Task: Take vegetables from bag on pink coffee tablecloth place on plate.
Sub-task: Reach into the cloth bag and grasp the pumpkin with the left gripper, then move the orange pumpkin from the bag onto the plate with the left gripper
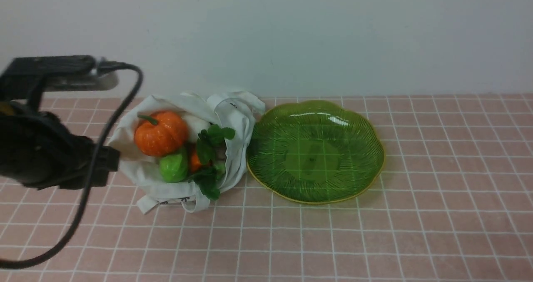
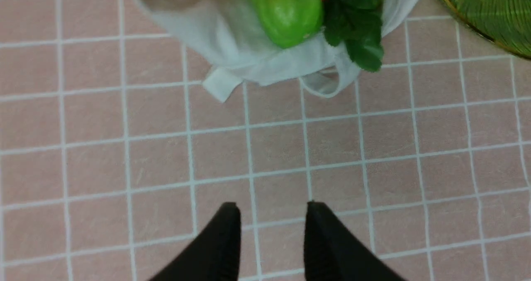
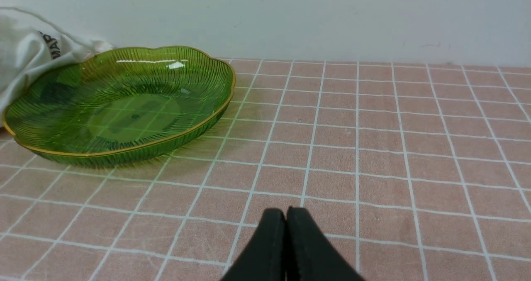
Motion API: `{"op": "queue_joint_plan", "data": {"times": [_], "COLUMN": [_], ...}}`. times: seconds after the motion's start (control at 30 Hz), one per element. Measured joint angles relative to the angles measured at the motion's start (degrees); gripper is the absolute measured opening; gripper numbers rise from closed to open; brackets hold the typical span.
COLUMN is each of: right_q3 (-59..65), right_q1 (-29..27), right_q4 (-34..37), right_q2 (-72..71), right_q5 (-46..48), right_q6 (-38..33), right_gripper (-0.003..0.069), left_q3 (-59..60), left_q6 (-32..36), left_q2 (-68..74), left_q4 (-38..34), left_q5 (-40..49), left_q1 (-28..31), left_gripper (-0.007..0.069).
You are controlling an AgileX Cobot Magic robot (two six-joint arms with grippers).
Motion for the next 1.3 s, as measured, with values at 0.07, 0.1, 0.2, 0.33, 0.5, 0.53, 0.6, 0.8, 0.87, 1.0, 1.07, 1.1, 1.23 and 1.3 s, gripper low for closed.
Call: {"op": "queue_joint_plan", "data": {"times": [0.07,0.1,0.2,0.33,0.5,0.53,0.6,0.8,0.87,1.0,1.07,1.1,1.23,1.3], "right_q3": [0.0,0.0,0.0,0.0,0.0,0.0,0.0,0.0,0.0,0.0,0.0,0.0,0.0,0.0], "right_q1": [0.0,0.0,0.0,0.0,0.0,0.0,0.0,0.0,0.0,0.0,0.0,0.0,0.0,0.0], "right_q4": [0.0,0.0,0.0,0.0,0.0,0.0,0.0,0.0,0.0,0.0,0.0,0.0,0.0,0.0], "right_q2": [0.0,0.0,0.0,0.0,0.0,0.0,0.0,0.0,0.0,0.0,0.0,0.0,0.0,0.0], "right_q5": [0.0,0.0,0.0,0.0,0.0,0.0,0.0,0.0,0.0,0.0,0.0,0.0,0.0,0.0], "right_q6": [0.0,0.0,0.0,0.0,0.0,0.0,0.0,0.0,0.0,0.0,0.0,0.0,0.0,0.0], "right_gripper": [-0.0015,-0.0015,-0.0015,-0.0015,-0.0015,-0.0015,-0.0015,-0.0015,-0.0015,-0.0015,-0.0015,-0.0015,-0.0015,-0.0015], "left_q3": [-1.9,-2.8,-4.1,-5.0,-5.0,-5.0,-5.0,-5.1,-5.1,-5.3,-5.6,-6.0,-8.1,-9.2], "left_q6": [0.3,0.6,0.8,0.4,0.0,0.0,0.0,-0.3,-0.5,-1.5,-1.6,-1.7,-1.9,-1.9], "left_q2": [4.4,6.5,10.4,14.8,22.0,22.6,24.1,26.9,26.9,26.5,24.8,23.7,18.8,17.3], "left_q4": [1.0,2.2,5.3,8.7,11.7,12.0,12.4,12.9,12.9,13.0,12.9,12.8,12.2,11.5], "left_q5": [-4.1,-6.6,-11.4,-17.2,-26.4,-27.6,-29.2,-31.2,-31.4,-31.1,-28.1,-26.6,-20.0,-17.3], "left_q1": [-2.2,-3.0,-3.6,-3.6,-3.6,-3.6,-3.6,-3.6,-3.6,-3.6,-3.6,-3.6,-3.6,-3.6], "left_gripper": [0.0360,0.0402,0.0505,0.0624,0.0682,0.0682,0.0680,0.0516,0.0465,0.0429,0.0429,0.0429,0.0429,0.0429]}}
